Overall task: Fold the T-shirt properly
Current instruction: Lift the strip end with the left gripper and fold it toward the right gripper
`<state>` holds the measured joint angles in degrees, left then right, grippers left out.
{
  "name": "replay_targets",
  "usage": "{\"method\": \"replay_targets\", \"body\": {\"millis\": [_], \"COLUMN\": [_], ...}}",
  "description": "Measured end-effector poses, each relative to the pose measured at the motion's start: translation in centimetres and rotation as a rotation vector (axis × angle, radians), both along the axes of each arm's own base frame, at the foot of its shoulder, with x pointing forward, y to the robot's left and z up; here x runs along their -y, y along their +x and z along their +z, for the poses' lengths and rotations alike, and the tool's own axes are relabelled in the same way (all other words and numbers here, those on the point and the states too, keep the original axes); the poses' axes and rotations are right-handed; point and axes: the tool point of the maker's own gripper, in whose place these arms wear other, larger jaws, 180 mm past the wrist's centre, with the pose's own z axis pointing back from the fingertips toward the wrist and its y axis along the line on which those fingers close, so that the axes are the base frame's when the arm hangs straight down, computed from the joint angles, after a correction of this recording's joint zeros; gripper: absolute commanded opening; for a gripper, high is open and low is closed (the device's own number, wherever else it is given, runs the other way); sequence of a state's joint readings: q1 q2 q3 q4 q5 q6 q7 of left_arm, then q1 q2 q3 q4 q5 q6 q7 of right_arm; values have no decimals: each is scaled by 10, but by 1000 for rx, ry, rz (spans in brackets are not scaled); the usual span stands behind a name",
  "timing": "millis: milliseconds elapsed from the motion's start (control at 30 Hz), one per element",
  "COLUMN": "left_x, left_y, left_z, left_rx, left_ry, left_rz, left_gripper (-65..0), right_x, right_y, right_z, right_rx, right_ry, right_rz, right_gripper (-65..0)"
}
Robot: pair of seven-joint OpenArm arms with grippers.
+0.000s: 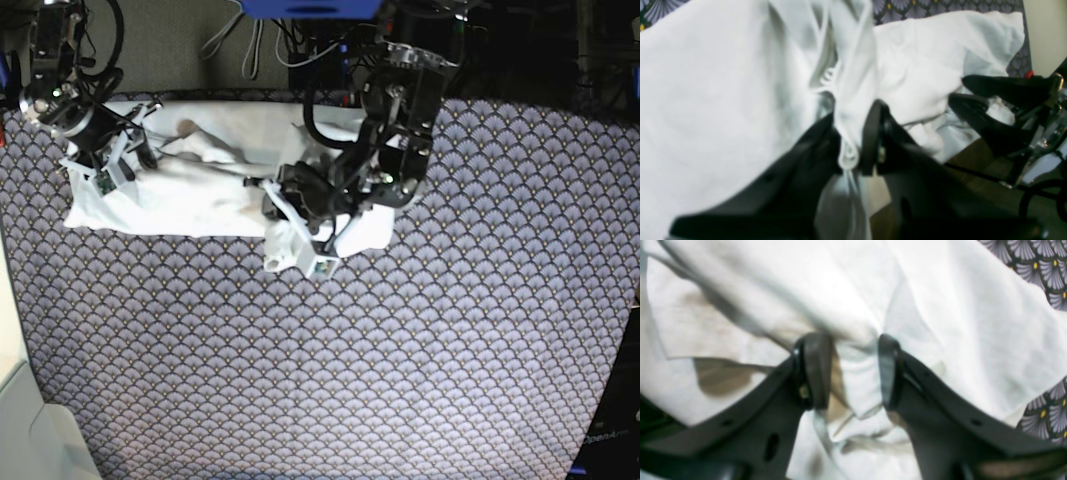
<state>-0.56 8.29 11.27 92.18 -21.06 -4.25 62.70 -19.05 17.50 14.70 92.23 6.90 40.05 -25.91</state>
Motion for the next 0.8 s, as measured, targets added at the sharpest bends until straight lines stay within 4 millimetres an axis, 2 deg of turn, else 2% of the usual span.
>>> {"method": "replay_targets", "body": {"millis": [67, 200, 267, 433, 567, 633, 700, 800], "left_x": [0, 8, 16, 28, 29, 20, 1, -46], "left_y": [-1, -4, -6, -5, 2, 0, 1, 10], "left_z": [0, 5, 13, 29, 40, 36, 35, 28], "left_rx": [-4, -21, -29, -42, -20, -28, -14, 16], "left_ry": [2, -60, -122, -223, -262, -244, -223, -146], "left_rz": [-2, -10, -19, -38, -40, -43, -43, -5], "left_gripper": [-627, -452, -399, -404, -404, -416, -447, -453], "right_x": [0, 0, 0, 0, 0, 0, 1, 13], "right_y": [0, 0, 0, 0, 0, 1, 1, 4], "right_z": [0, 0, 0, 0, 0, 1, 2, 15], "right_rx": [0, 0, 0, 0, 1, 3, 5, 27], "right_ry": [0, 0, 0, 0, 0, 0, -3, -51], "right_rz": [0, 0, 0, 0, 0, 0, 2, -9], "right_gripper": [-402, -402, -401, -402, -402, -402, -402, -401]}}
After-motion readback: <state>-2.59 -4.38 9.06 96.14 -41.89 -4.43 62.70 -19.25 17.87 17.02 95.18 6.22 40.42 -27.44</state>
